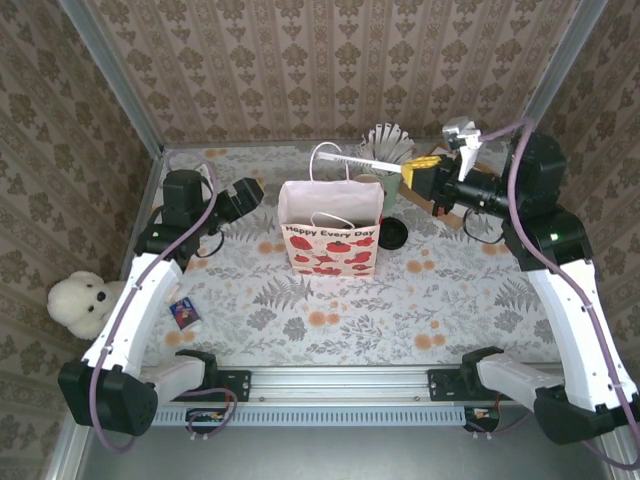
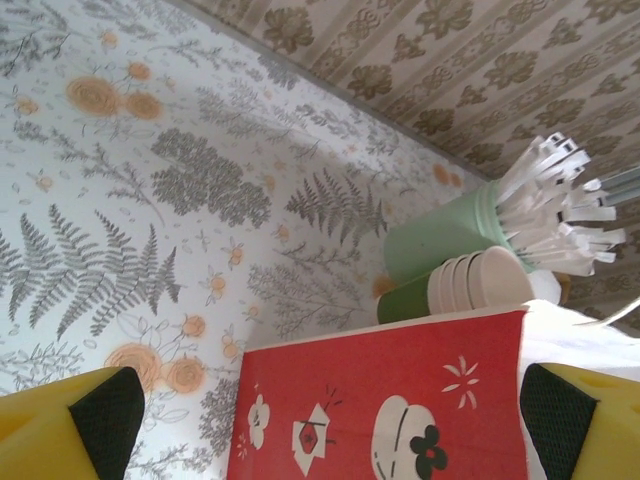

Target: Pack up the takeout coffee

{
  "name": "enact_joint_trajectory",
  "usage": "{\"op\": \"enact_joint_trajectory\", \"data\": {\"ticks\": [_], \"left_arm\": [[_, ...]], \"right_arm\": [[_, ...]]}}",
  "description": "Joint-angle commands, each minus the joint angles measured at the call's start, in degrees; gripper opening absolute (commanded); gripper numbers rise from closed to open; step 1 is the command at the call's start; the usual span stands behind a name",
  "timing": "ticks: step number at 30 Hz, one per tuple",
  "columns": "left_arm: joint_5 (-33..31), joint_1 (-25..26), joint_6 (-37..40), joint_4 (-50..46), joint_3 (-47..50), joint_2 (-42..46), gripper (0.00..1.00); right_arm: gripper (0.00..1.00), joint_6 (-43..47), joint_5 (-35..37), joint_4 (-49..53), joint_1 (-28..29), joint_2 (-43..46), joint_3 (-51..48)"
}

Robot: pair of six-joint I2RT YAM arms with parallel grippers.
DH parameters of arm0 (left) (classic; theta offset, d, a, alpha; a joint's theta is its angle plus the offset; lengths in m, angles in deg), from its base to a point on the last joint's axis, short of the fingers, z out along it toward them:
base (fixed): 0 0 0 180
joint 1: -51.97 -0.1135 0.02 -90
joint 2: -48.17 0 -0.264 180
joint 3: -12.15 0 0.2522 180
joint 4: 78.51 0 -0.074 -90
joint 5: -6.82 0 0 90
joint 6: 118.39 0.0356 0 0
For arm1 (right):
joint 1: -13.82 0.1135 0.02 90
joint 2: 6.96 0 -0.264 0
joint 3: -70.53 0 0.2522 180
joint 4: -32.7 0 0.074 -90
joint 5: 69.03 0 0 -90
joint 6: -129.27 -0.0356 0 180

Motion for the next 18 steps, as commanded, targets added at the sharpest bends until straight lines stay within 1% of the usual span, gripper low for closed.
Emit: {"op": "enact_joint_trajectory", "data": {"ticks": [1, 5, 7, 10, 13, 15, 18], "left_arm": [[-0.5, 0.7, 1.5, -1.9, -1.4, -1.2, 1.00], [0.9, 2.3, 3.5, -0.2, -1.8, -2.1, 1.00], [0.2, 3.3, 4.8, -1.2, -2.5, -2.7, 1.00], [-3.9, 4.3, 6.1, -5.7, -4.0, -3.5, 1.00], [-6.3, 4.2, 6.5, -8.8, -4.4, -4.1, 1.00], [-6.7, 4.2, 6.6, -10.3, -4.6, -4.7, 1.00], [-10.6, 4.3, 5.5, -13.2, -4.9, -5.8, 1.00]], "right_arm": [[0.00, 4.0, -5.8, 6.9, 1.2, -3.1, 2.9], [0.00, 7.0, -3.8, 10.6, 2.3, -7.3, 5.0], [0.00, 8.8, -3.4, 13.8, 2.9, -10.3, 7.3], [0.00, 11.0, -3.0, 18.5, 4.4, -14.4, 11.1], [0.00, 12.5, 0.1, 21.5, 6.8, -18.4, 14.1], [0.00, 12.0, 4.0, 20.2, 8.9, -20.1, 14.5], [0.00, 11.4, 8.3, 18.6, 11.7, -22.7, 15.5]]}}
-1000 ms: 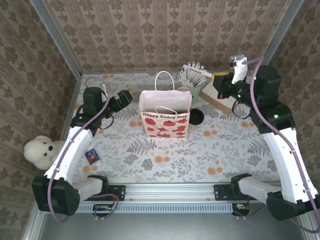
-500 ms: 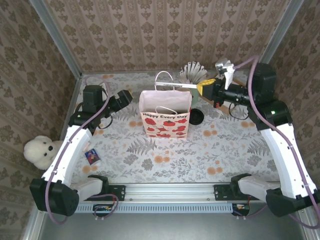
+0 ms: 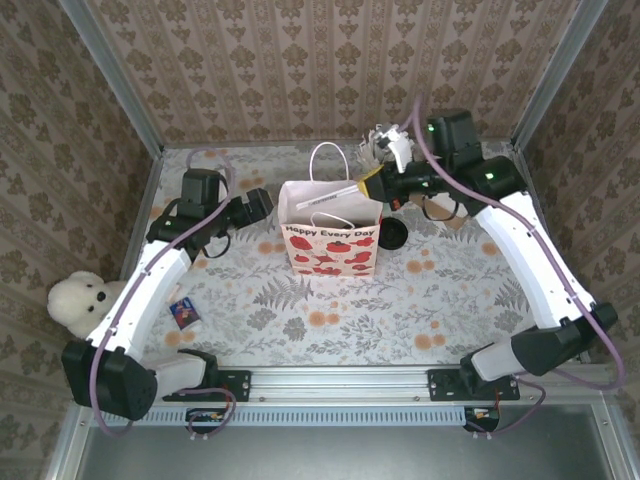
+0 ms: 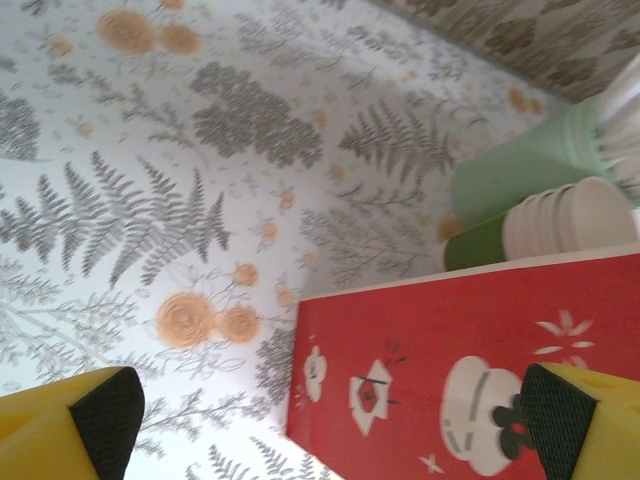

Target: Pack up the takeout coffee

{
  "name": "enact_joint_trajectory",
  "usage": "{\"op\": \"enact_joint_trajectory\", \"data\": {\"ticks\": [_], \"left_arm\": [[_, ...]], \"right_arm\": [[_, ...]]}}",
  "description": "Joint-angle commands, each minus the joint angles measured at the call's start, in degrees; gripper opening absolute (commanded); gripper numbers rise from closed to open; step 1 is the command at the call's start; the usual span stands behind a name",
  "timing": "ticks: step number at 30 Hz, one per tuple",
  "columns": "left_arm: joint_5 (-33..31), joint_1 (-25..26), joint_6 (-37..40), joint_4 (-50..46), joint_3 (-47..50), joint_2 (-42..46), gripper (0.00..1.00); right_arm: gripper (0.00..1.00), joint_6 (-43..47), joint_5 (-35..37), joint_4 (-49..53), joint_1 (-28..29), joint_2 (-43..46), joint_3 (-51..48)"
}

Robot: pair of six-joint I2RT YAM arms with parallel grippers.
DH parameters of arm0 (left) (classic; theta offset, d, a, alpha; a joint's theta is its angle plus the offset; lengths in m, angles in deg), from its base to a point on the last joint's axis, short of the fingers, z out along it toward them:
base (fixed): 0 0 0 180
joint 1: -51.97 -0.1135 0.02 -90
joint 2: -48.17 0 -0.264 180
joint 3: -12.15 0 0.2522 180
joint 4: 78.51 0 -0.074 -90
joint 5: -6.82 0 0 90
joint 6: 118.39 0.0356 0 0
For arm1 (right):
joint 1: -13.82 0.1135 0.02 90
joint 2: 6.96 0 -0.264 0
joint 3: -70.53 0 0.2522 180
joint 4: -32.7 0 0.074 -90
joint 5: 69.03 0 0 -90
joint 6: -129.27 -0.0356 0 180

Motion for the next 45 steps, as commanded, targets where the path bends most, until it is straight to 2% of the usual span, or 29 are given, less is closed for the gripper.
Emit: {"op": "enact_joint_trajectory", "data": {"ticks": [1, 5, 13, 17, 26, 30, 33, 37, 41, 45], "left_arm": [[-5.7, 0.1, 0.5, -5.3, -1.5, -1.1, 1.00], [-5.0, 0.0, -0.7, -4.6, -0.5, -3.4, 1.00], [0.7, 1.5, -4.6, -0.2, 2.1, -6.7, 1.00], [0.5, 2.5, -5.2, -0.1, 2.5, -7.3, 1.00], [-0.7, 3.9, -6.7, -0.9, 3.6, -6.6, 1.00], [-1.4, 4.6, -7.6, -0.5, 4.4, -5.8, 1.00], [-1.5, 4.9, -7.9, -0.4, 4.4, -5.8, 1.00], [-1.8, 5.5, -8.4, -0.1, 4.1, -6.2, 1.00], [-2.1, 6.4, -9.2, 0.7, 4.8, -6.3, 1.00], [-1.7, 7.3, -9.4, 1.2, 4.8, -7.1, 1.00]], "right_arm": [[0.00, 1.0, 6.4, 1.0, 2.7, -2.9, 3.0], [0.00, 0.3, 9.7, 2.9, 6.0, -8.2, 6.8], [0.00, -2.1, 9.8, 4.8, 8.0, -16.0, 12.2], [0.07, -3.2, 10.4, 5.3, 8.3, -17.8, 14.0], [0.38, -3.3, 15.7, 3.9, 8.3, -15.0, 12.8], [0.59, -4.1, 23.3, 1.4, 8.3, -10.9, 9.9], [0.73, -5.1, 25.6, -2.5, 8.1, -6.4, 5.7], [0.98, -9.9, 28.8, -8.7, 6.4, -0.6, 0.0], [1.00, -15.0, 32.8, -13.7, 3.3, 4.2, -5.0], [1.00, -18.4, 42.7, -23.0, 1.0, 10.8, -14.5]]}}
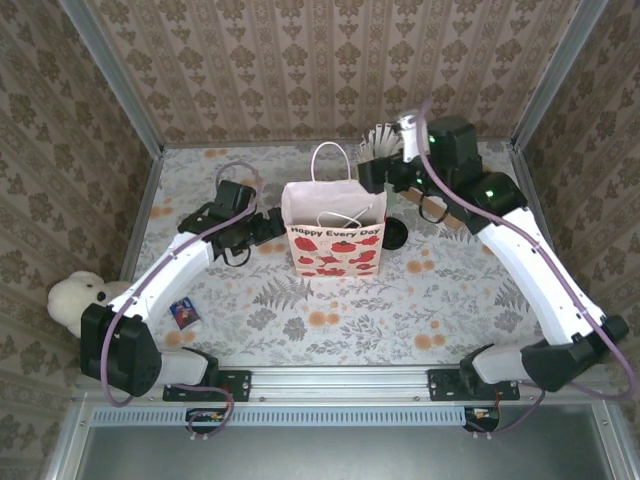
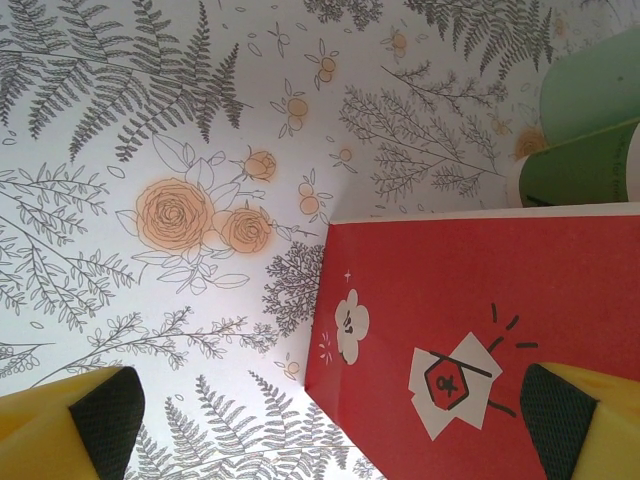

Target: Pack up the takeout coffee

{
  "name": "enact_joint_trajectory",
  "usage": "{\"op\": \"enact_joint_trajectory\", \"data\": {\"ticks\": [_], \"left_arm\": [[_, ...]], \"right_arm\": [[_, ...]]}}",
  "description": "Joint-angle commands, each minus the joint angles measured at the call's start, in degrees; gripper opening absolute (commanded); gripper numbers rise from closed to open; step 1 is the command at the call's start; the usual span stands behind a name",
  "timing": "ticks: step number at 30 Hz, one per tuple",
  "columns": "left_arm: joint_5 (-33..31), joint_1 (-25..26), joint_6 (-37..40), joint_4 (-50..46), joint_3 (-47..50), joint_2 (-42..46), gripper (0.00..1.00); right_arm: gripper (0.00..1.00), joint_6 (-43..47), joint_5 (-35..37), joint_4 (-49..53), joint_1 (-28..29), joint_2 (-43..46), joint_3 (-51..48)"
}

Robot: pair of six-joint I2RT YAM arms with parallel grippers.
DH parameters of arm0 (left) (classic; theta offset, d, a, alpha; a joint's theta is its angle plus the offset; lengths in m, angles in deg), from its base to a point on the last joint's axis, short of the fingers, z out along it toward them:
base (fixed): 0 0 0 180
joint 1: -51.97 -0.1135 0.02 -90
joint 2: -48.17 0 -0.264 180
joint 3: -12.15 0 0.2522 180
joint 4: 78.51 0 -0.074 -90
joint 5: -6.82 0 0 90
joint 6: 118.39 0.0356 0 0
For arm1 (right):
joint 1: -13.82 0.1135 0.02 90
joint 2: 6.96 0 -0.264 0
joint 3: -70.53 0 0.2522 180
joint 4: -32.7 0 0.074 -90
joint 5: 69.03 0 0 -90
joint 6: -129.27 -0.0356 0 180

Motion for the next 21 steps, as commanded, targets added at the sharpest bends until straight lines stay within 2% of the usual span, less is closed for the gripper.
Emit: {"op": "enact_joint_trajectory", "data": {"ticks": [1, 4, 8, 10, 14, 16, 17, 21], "left_arm": [[-0.4, 0.7, -1.2, 1.3, 0.7, 0.0, 1.00], [-0.5, 0.8, -1.4, 2.2, 1.2, 0.0, 1.00], [0.8, 0.7, -1.2, 2.7, 0.6, -0.9, 1.00], [1.5, 0.8, -1.0, 2.6, 0.0, -1.7, 1.00], [2.6, 1.1, -1.3, 3.6, -0.6, -3.0, 1.00], [2.8, 1.1, -1.4, 4.1, -1.1, -3.8, 1.00], [2.8, 2.9, -1.5, 4.0, -1.4, -4.1, 1.00], [2.8, 3.6, -1.3, 4.1, -2.2, -5.9, 1.00]], "right_arm": [[1.00, -6.1, 11.5, -9.6, -1.8, 4.2, -6.9], [1.00, -10.3, 12.7, -9.8, -5.8, 5.6, -10.0], [1.00, -10.2, 13.2, -12.4, -10.0, 8.0, -15.8], [1.00, -11.9, 11.0, -11.7, -13.4, 8.2, -17.1], [1.00, -13.5, 7.8, -8.3, -19.2, 6.3, -16.8], [1.00, -16.0, 9.7, -7.7, -21.6, 5.4, -17.1], [1.00, -17.8, 10.2, -7.8, -22.7, 5.1, -17.5], [1.00, -20.7, 5.3, -3.8, -28.7, 1.4, -15.4]]}}
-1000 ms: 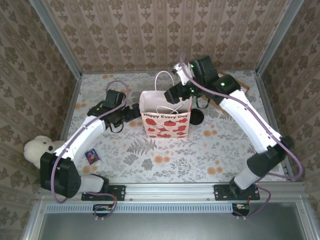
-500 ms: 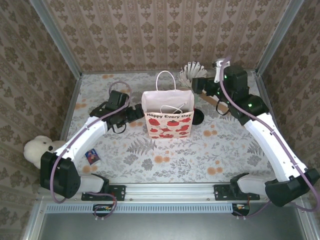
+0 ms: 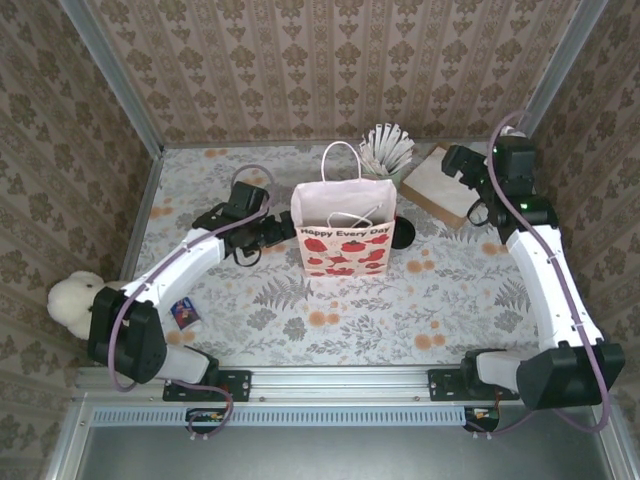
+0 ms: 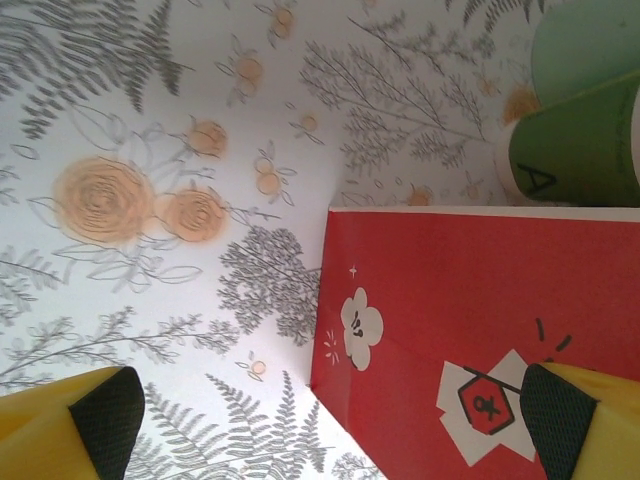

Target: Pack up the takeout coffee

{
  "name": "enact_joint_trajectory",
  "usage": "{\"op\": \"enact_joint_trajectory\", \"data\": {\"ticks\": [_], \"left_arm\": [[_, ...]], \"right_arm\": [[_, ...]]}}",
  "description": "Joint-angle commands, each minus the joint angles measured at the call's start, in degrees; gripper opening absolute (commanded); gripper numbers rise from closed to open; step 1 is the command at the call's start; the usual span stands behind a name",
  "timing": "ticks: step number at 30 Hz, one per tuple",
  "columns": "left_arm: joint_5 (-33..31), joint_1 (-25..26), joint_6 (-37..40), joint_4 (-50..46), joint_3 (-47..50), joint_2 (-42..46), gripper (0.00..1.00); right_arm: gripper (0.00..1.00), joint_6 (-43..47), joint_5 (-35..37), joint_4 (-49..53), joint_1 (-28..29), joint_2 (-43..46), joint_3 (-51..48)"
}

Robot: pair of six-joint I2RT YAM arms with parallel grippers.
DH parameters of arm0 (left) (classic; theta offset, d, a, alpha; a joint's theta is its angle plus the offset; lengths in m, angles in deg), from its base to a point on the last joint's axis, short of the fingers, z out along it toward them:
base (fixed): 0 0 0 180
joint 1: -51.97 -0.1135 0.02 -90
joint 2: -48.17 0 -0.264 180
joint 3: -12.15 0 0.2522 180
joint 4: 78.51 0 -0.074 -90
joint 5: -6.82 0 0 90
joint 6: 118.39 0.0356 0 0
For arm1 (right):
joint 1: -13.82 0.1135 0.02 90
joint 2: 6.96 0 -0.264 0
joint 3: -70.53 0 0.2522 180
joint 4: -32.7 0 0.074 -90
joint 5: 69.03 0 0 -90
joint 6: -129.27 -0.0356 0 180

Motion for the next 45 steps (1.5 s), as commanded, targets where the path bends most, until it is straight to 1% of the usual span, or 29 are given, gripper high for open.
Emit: {"op": "enact_joint_trajectory", "data": {"ticks": [1, 3, 5, 7, 8, 10, 13, 15, 17, 20, 22, 25, 29, 31, 33, 35, 36, 39, 40, 42, 45], "left_arm": [[0.9, 0.5, -0.2, 0.5, -2.6, -1.7, 1.00], [1.8, 0.5, 0.5, 0.3, -3.8, -2.9, 1.00], [2.3, 0.7, 1.1, -0.6, -5.1, -3.7, 1.00], [0.5, 0.7, 1.3, -1.9, -5.2, -3.2, 1.00], [-0.7, 0.6, 1.3, -2.2, -4.8, -2.6, 1.00], [-3.2, 0.2, 0.8, -2.5, -3.2, -0.2, 1.00], [-6.4, -0.9, 0.0, -1.7, -0.2, 4.7, 1.00], [-7.8, -1.2, 0.0, -1.1, 1.8, 7.8, 1.00], [-8.8, -3.3, 0.5, -1.0, 3.1, 10.6, 1.00], [-9.6, -3.7, 2.6, 2.0, 5.3, 15.9, 1.00], [-7.0, -3.8, 5.1, 7.5, 7.5, 19.9, 1.00], [-0.3, -4.1, 9.0, 15.6, 9.6, 25.4, 1.00], [8.5, -4.1, 12.1, 20.5, 8.7, 28.5, 1.00], [11.1, -4.0, 12.2, 22.8, 8.6, 29.2, 1.00], [12.0, -3.8, 12.2, 24.5, 8.8, 29.4, 1.00], [11.6, -3.8, 12.2, 25.1, 9.0, 29.2, 1.00], [11.3, -3.8, 12.1, 25.3, 9.2, 29.1, 1.00], [10.7, -3.7, 11.8, 25.6, 9.4, 28.3, 1.00], [10.9, -3.7, 11.8, 25.7, 9.4, 28.0, 1.00], [11.0, -3.6, 11.6, 25.7, 9.4, 27.7, 1.00], [10.6, -3.4, 11.8, 25.6, 9.6, 27.7, 1.00]], "right_arm": [[1.00, -3.2, -3.7, 5.1, -3.9, -4.5, 2.3], [1.00, -1.7, -4.1, 7.0, -5.4, -7.1, 3.0], [1.00, -1.0, -6.7, 6.7, -7.2, -10.0, 2.8], [1.00, -0.5, -9.5, 7.0, -8.7, -13.0, 3.4], [1.00, -0.3, -9.6, 7.4, -9.1, -14.5, 4.0], [1.00, 1.0, -9.0, 8.6, -9.3, -18.1, 5.8], [1.00, 3.4, -10.3, 10.7, -9.3, -24.0, 9.8], [1.00, 3.6, -10.0, 11.0, -9.3, -27.2, 11.8], [1.00, 2.6, -7.2, 11.1, -9.3, -30.4, 13.9], [1.00, 2.0, -4.7, 12.9, -9.2, -36.1, 18.9], [0.99, 1.9, -4.7, 14.9, -9.3, -40.1, 23.3], [0.97, 1.6, -4.9, 16.8, -8.9, -45.3, 28.3], [0.98, 1.9, -4.9, 18.2, -7.9, -50.5, 32.8], [0.99, 3.0, -5.1, 19.1, -7.5, -53.0, 35.4], [1.00, 5.0, -6.5, 21.0, -7.0, -56.0, 38.8], [1.00, 7.0, -5.9, 24.3, -6.2, -59.2, 43.3], [1.00, 8.5, -4.9, 25.4, -5.7, -60.5, 44.8], [1.00, 13.3, 4.2, 28.5, -3.6, -63.8, 49.2], [1.00, 14.3, 6.2, 29.4, -3.2, -65.0, 50.6], [1.00, 15.0, 7.3, 31.6, -3.1, -67.2, 53.5], [1.00, 15.5, 6.5, 34.6, -2.8, -69.8, 56.8]]}}
